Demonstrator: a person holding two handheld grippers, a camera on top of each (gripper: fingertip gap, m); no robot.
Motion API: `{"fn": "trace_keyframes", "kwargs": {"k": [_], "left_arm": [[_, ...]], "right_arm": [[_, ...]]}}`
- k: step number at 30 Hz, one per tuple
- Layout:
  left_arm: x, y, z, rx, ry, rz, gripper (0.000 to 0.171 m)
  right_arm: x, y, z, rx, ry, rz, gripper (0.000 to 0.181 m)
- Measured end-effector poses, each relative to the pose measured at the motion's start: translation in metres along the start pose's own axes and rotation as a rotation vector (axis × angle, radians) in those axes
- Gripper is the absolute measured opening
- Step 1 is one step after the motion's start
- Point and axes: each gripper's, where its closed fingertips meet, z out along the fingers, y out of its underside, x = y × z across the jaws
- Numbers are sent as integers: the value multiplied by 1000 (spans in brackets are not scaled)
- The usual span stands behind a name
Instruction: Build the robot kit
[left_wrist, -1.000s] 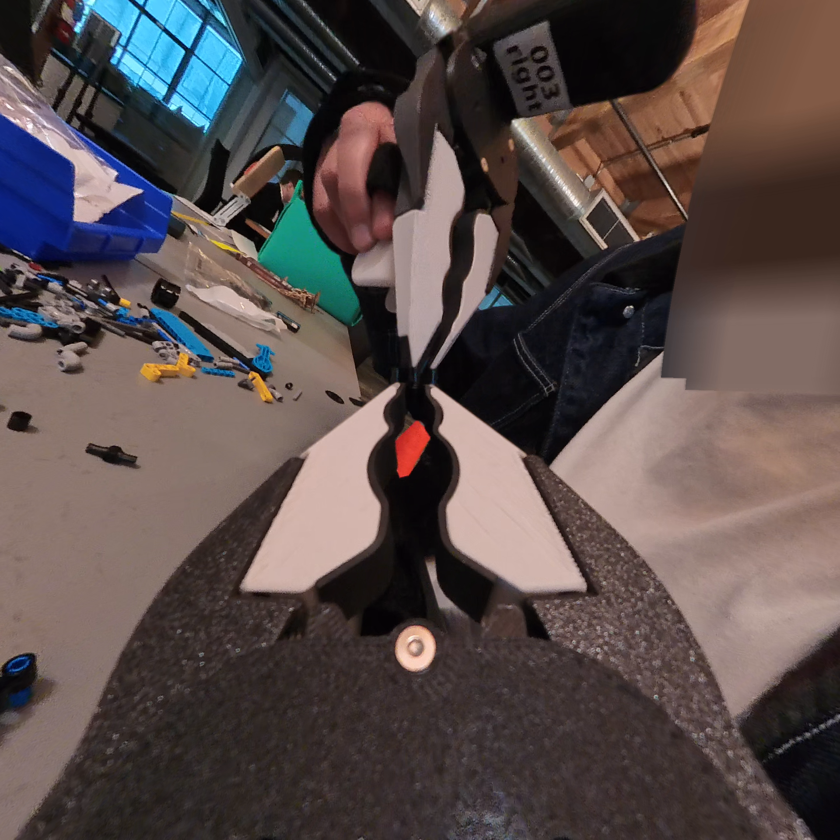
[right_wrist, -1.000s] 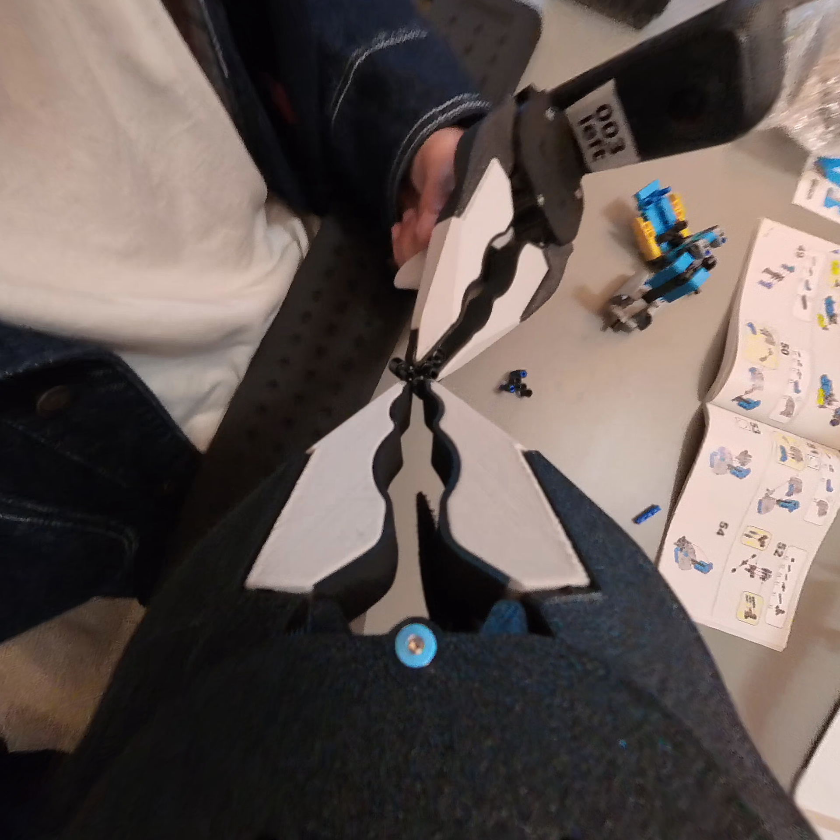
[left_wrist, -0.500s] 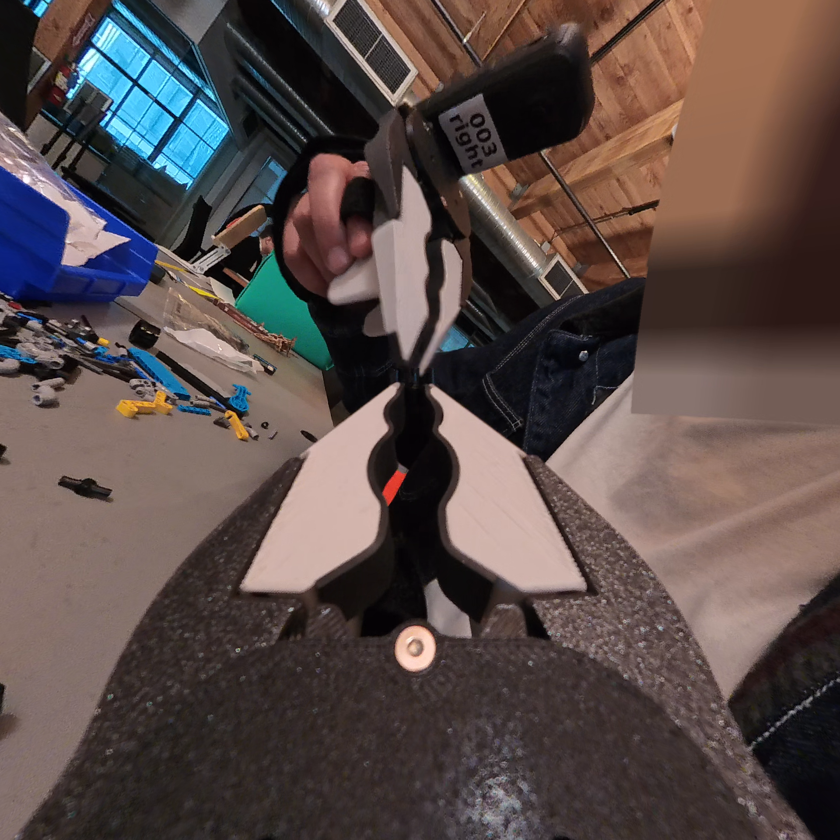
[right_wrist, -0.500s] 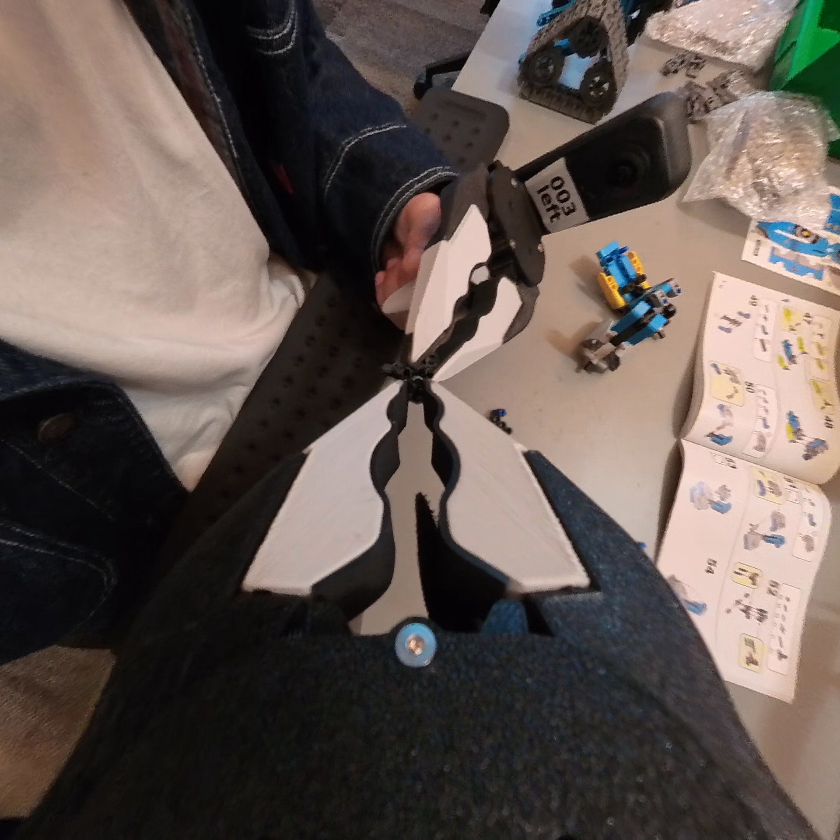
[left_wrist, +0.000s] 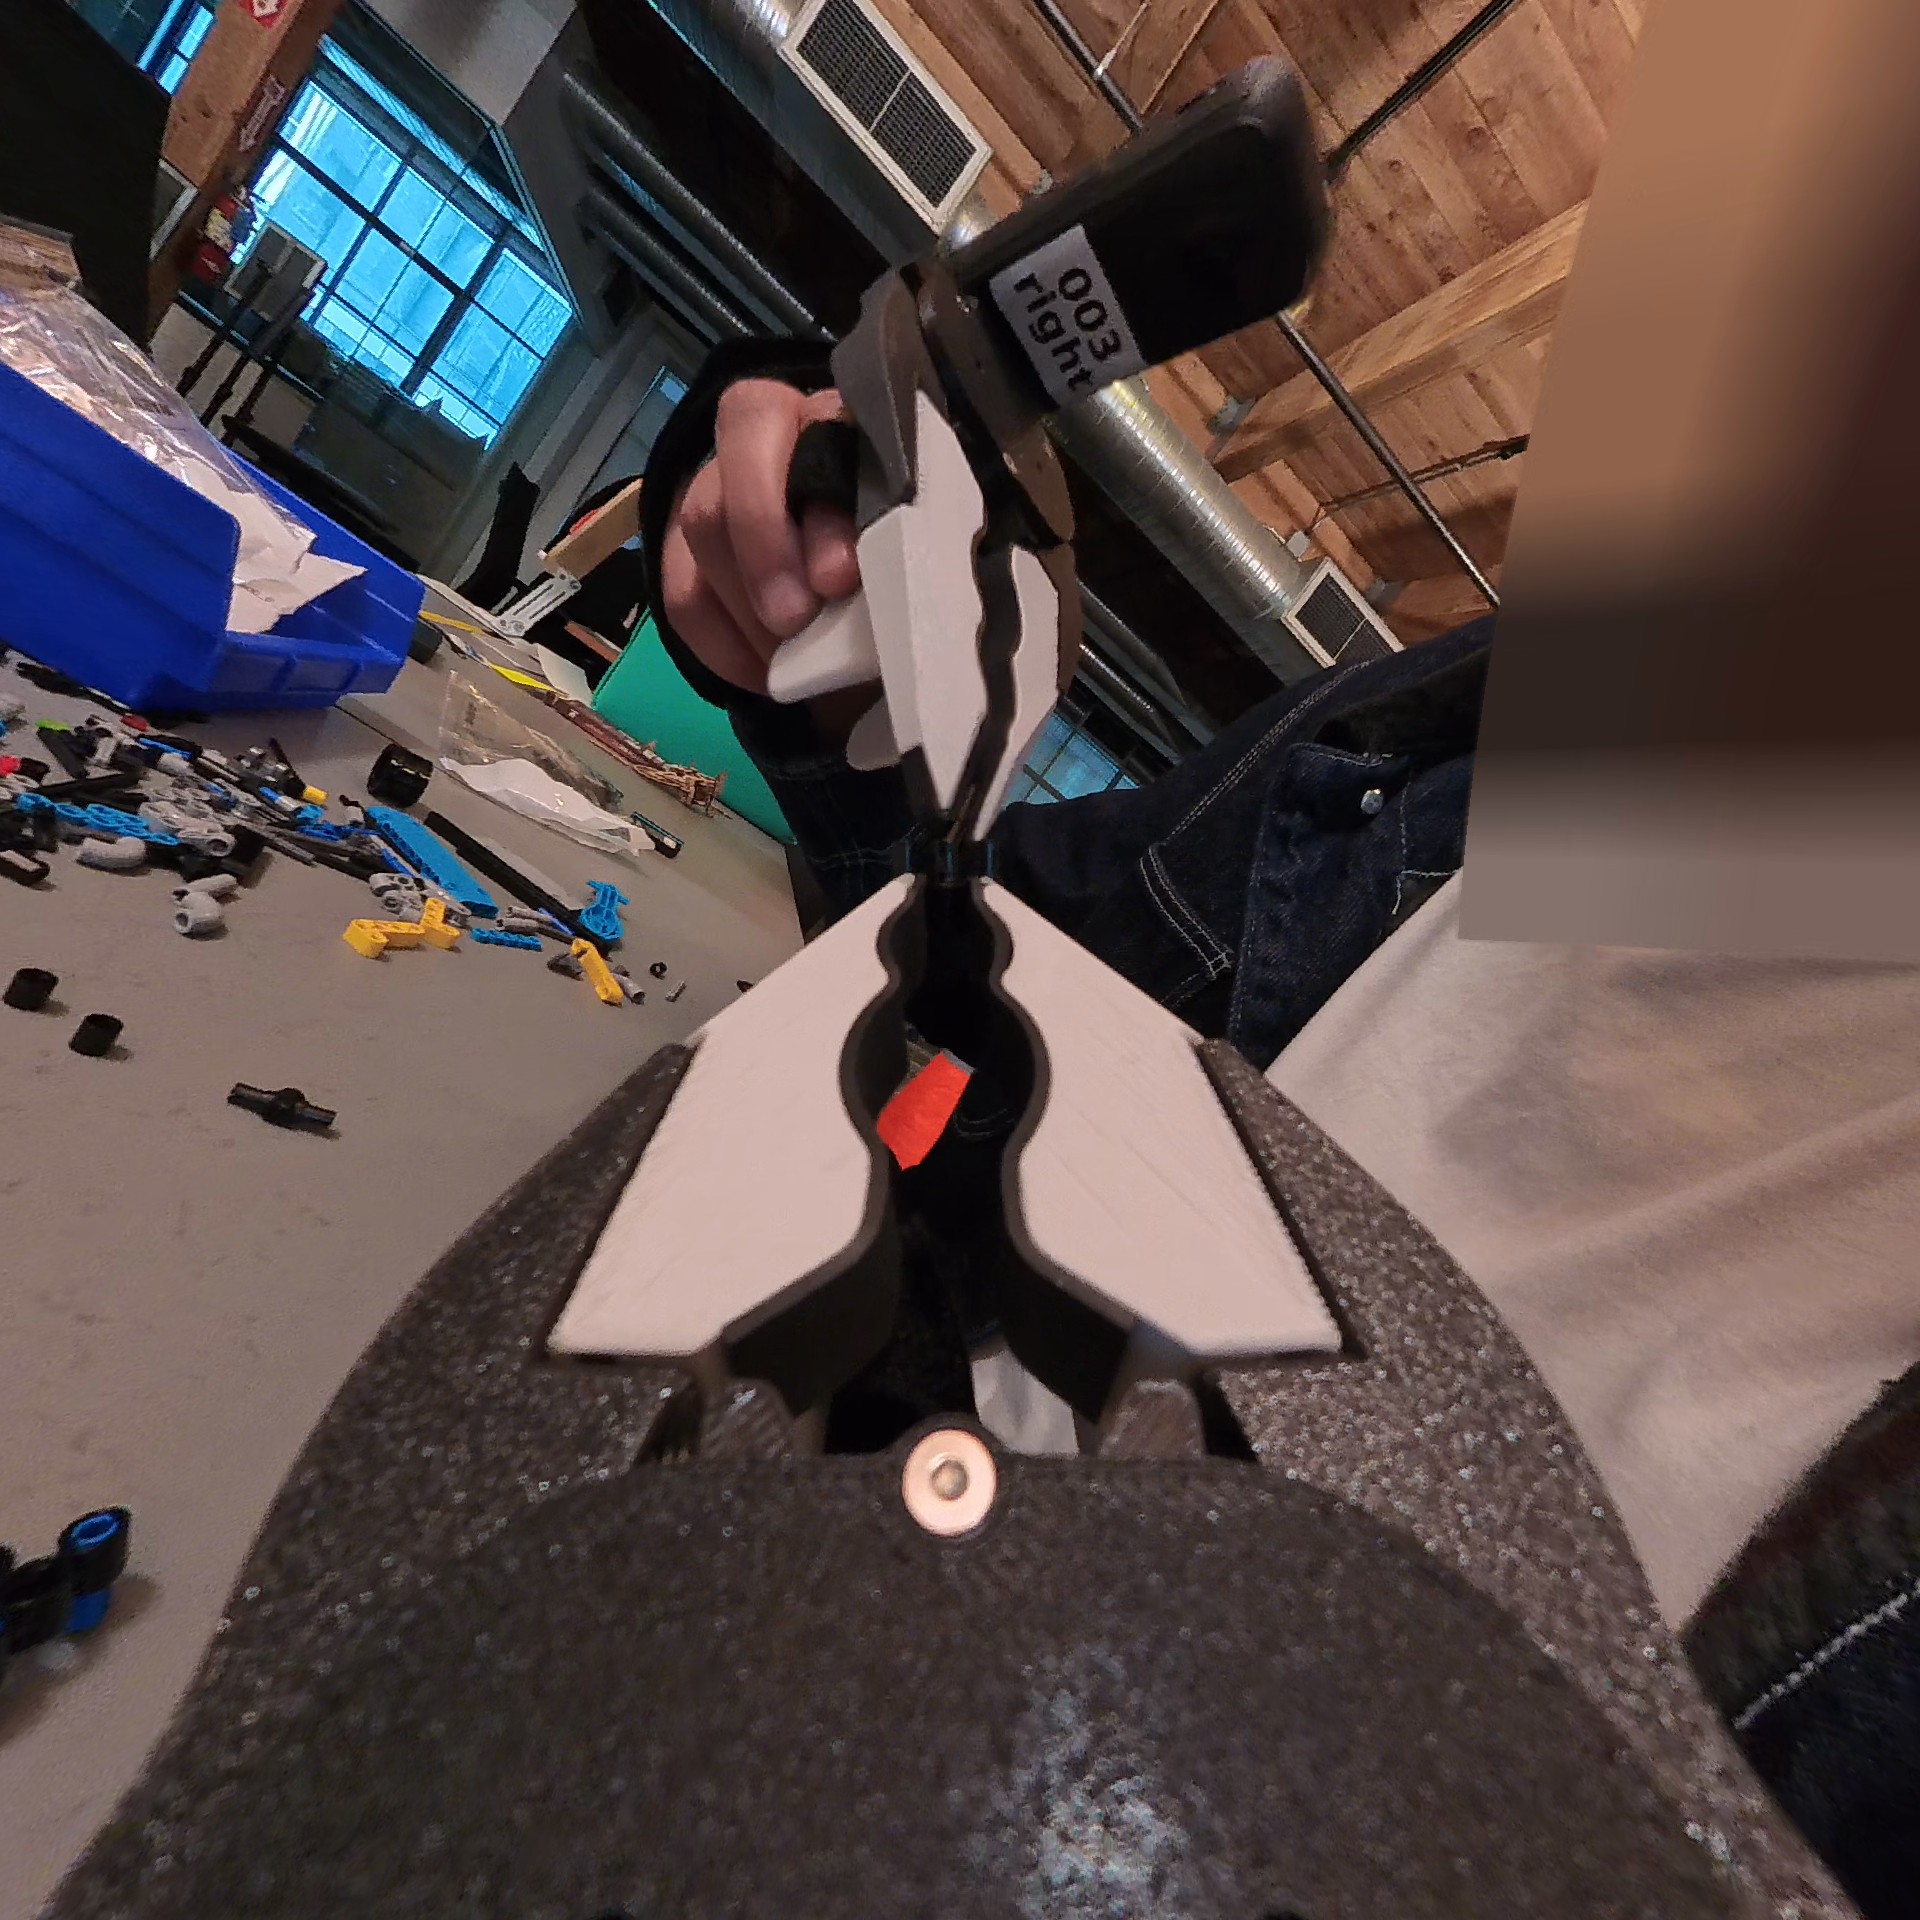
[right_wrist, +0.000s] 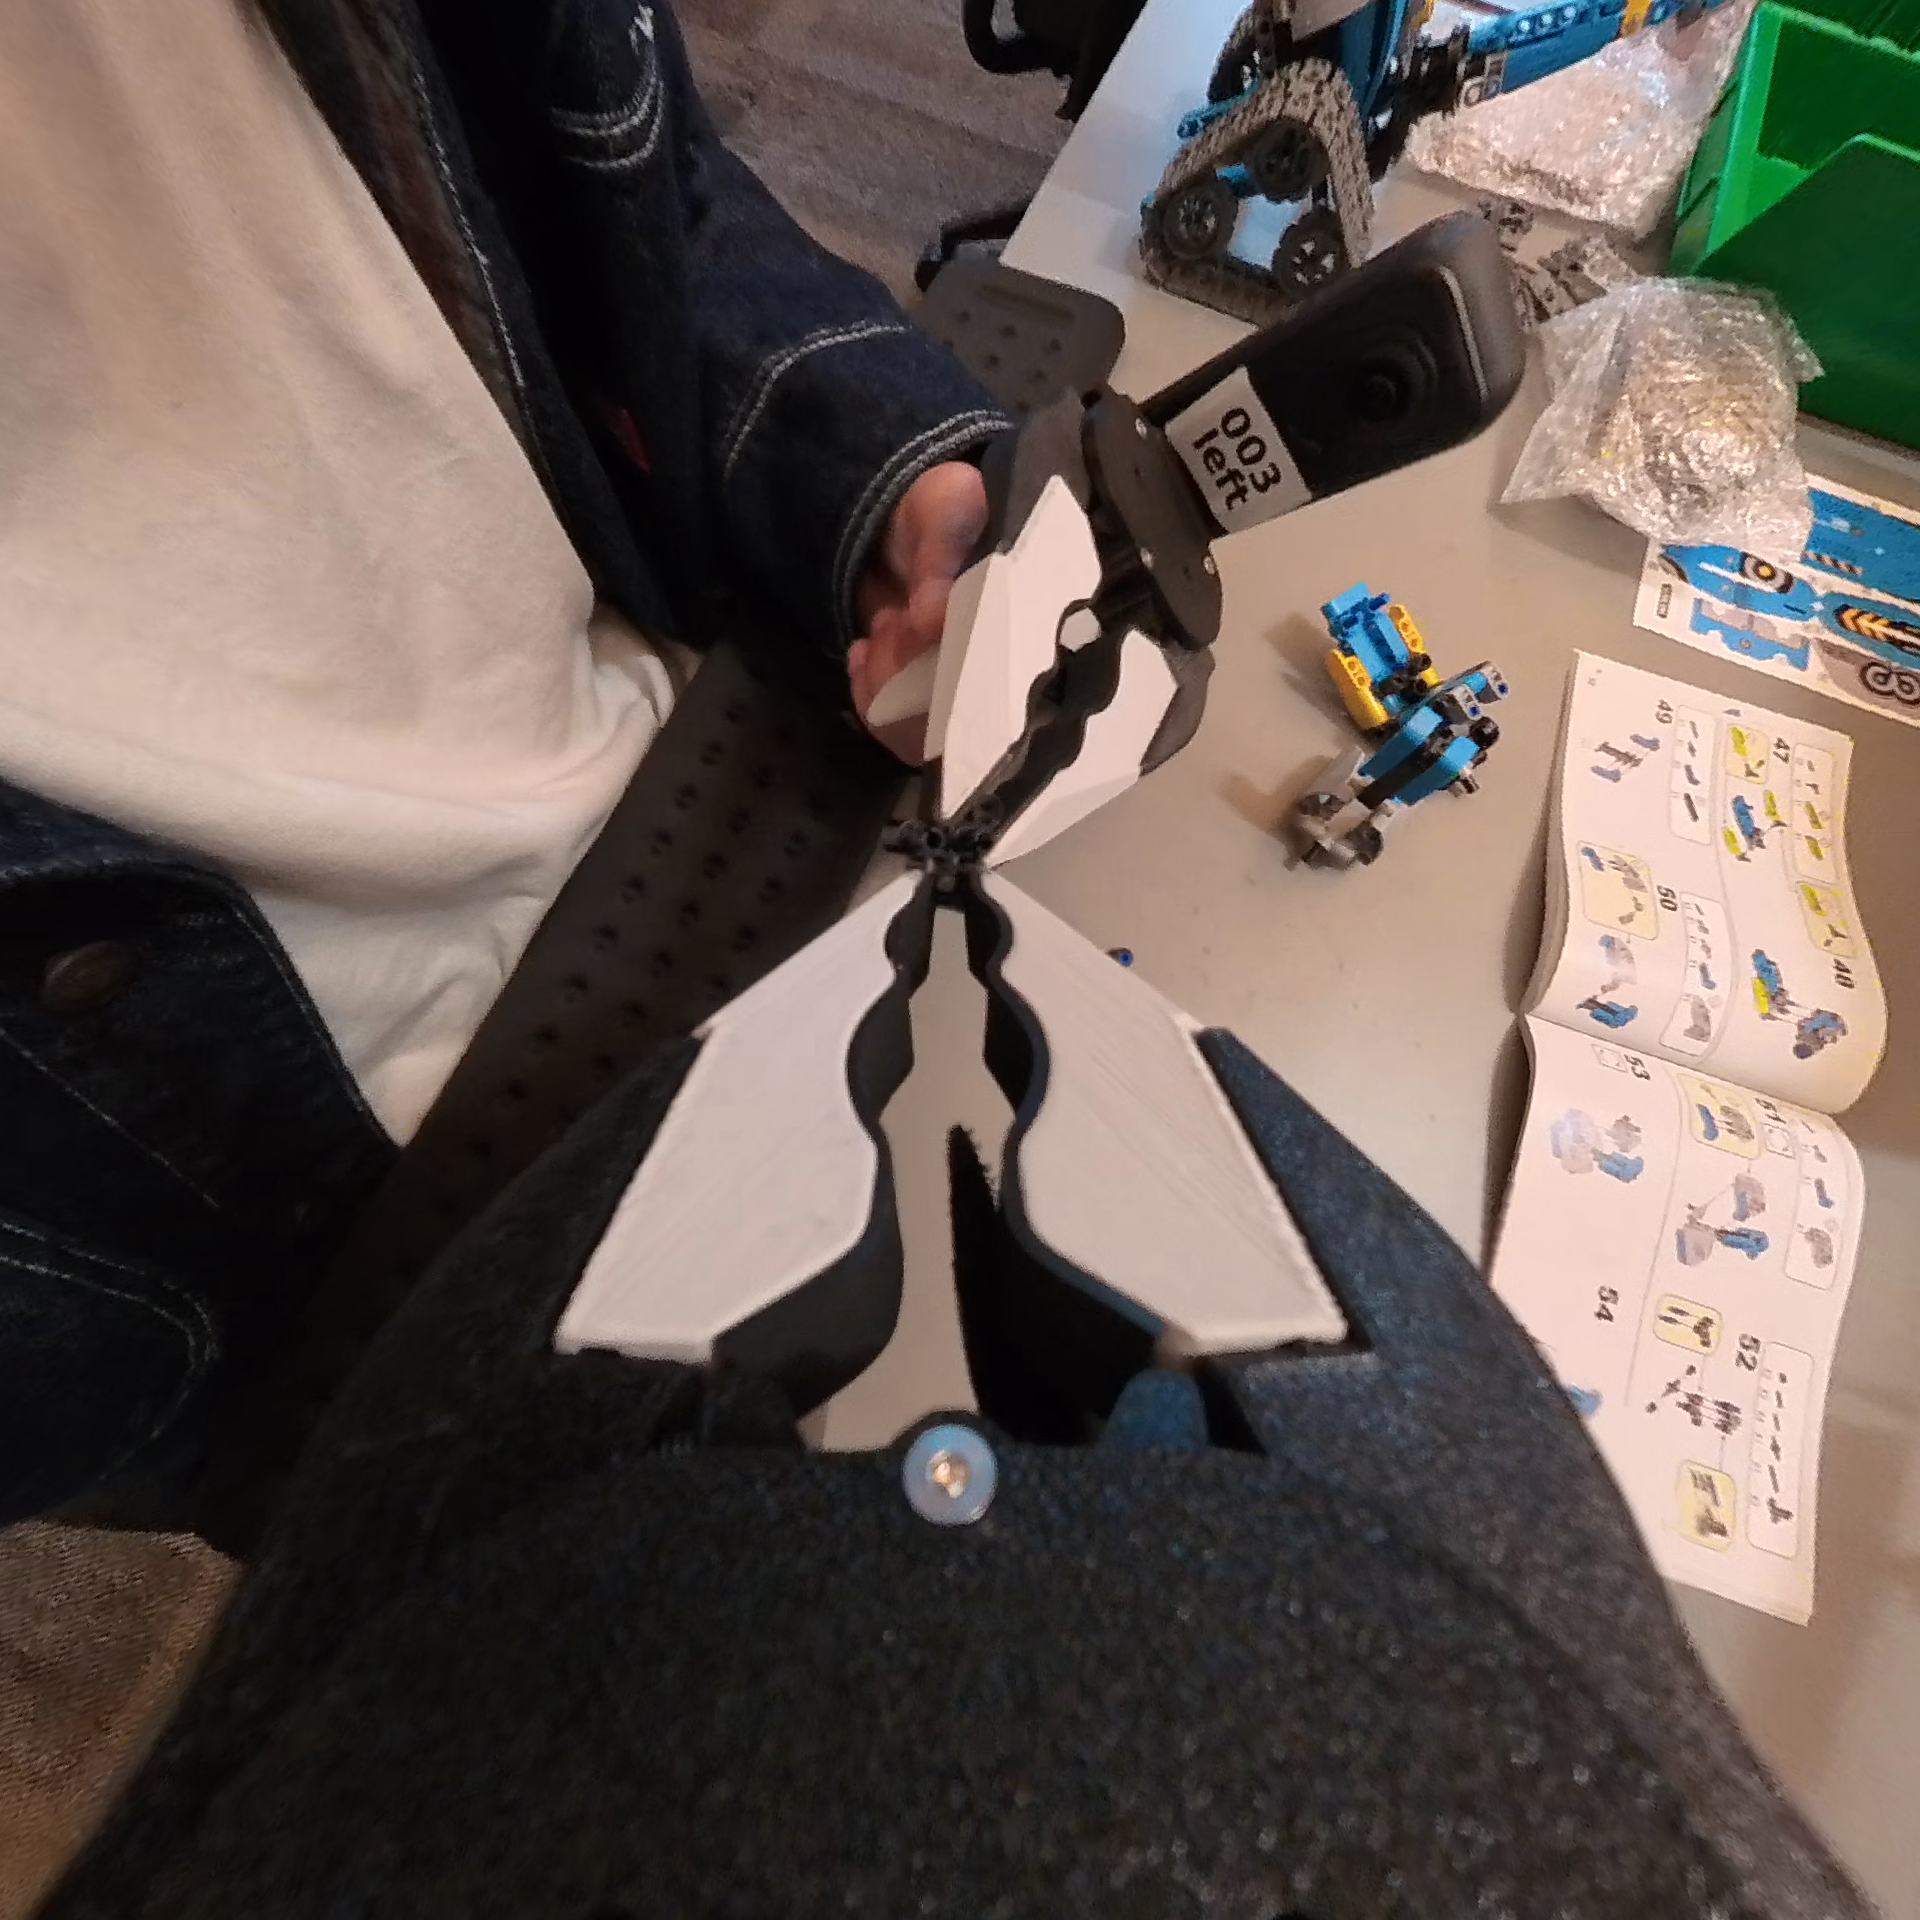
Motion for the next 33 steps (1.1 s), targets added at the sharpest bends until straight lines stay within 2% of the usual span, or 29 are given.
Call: {"fn": "trace_keyframes", "kwargs": {"k": [9,15,24,33], "left_arm": [[2,4,3,-20,10,3,6],[6,7,5,-35,27,7,6],[4,-2,0,16,21,-5,6],[2,-4,-2,26,11,-3,7]], "right_arm": [[-7,2,6,2,-84,-15,5],[-14,1,6,-6,-198,82,4],[-2,-4,6,12,-71,28,5],[1,-4,6,34,-39,24,5]]}}
